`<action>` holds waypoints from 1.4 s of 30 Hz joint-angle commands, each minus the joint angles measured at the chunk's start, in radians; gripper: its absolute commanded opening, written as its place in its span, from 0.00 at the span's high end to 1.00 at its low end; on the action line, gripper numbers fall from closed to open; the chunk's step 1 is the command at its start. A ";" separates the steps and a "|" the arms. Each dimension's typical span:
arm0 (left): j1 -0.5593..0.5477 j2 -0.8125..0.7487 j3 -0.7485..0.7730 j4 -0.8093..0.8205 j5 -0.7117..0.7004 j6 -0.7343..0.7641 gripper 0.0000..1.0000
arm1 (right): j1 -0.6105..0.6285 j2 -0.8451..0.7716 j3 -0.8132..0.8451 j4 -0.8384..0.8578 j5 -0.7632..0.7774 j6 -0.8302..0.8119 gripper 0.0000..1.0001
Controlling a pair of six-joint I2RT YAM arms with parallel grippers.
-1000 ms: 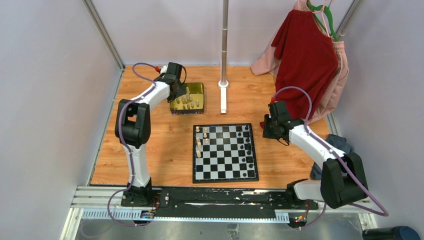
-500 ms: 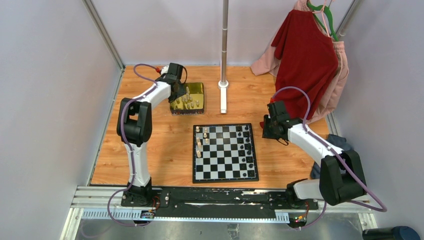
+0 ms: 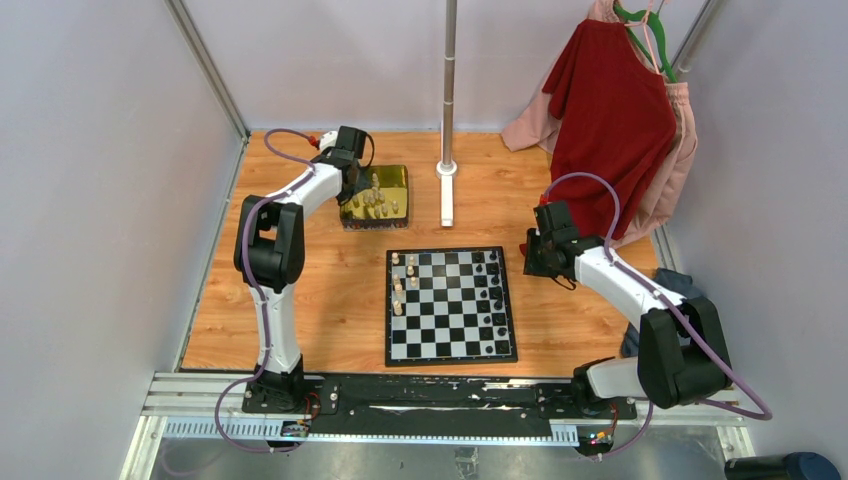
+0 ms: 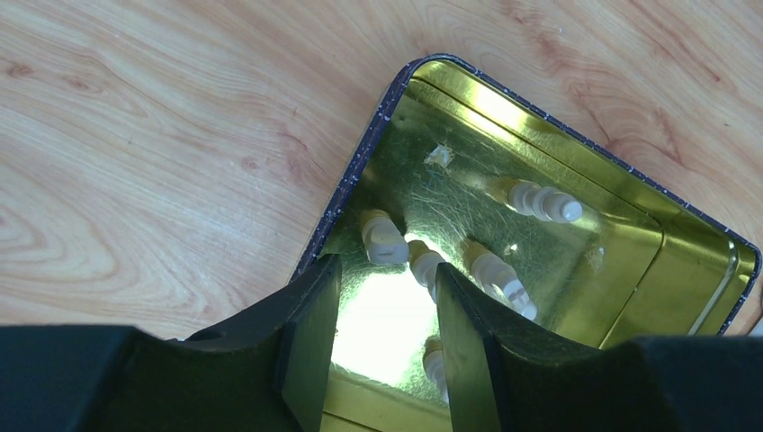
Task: Set up the chess pieces on the board
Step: Pick up the chess piece from the storage box.
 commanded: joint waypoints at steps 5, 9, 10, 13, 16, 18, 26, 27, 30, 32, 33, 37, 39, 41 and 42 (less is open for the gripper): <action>0.011 0.006 -0.008 0.038 -0.049 -0.027 0.53 | 0.013 0.014 0.001 0.011 0.008 0.002 0.68; 0.010 0.017 -0.005 0.044 -0.047 -0.032 0.54 | 0.013 0.021 -0.001 0.016 0.008 0.002 0.68; 0.010 0.020 -0.005 0.043 -0.048 -0.032 0.54 | 0.013 0.024 -0.002 0.017 0.008 0.003 0.68; 0.010 0.029 0.000 0.044 -0.046 -0.033 0.54 | 0.013 0.032 -0.002 0.020 0.008 0.001 0.68; 0.010 0.033 0.002 0.043 -0.044 -0.031 0.55 | 0.012 0.038 -0.001 0.024 0.008 0.001 0.68; 0.009 0.035 0.005 0.039 -0.044 -0.027 0.55 | 0.013 0.041 0.000 0.025 0.008 0.001 0.68; -0.001 0.038 0.004 0.023 -0.063 -0.004 0.55 | 0.013 0.058 0.005 0.035 0.004 0.003 0.68; -0.001 0.040 0.004 0.021 -0.062 -0.002 0.57 | 0.013 0.060 0.005 0.036 0.003 0.003 0.68; -0.001 0.041 0.005 0.021 -0.063 -0.002 0.58 | 0.013 0.062 0.004 0.037 0.003 0.004 0.68; -0.002 0.044 0.005 0.017 -0.060 -0.003 0.59 | 0.012 0.062 0.002 0.037 0.005 0.003 0.68; -0.003 0.045 0.006 0.017 -0.059 -0.003 0.59 | 0.011 0.062 0.001 0.037 0.005 0.004 0.68; -0.009 0.050 0.006 0.016 -0.060 -0.003 0.61 | 0.011 0.061 0.001 0.037 0.008 0.002 0.68; -0.010 0.050 0.007 0.016 -0.061 -0.003 0.64 | 0.012 0.059 -0.001 0.037 0.008 0.002 0.68; -0.012 0.050 0.010 0.014 -0.060 -0.003 0.66 | 0.012 0.057 -0.002 0.038 0.009 0.002 0.68; -0.012 0.051 0.010 0.014 -0.061 -0.003 0.67 | 0.011 0.056 -0.003 0.037 0.010 0.000 0.68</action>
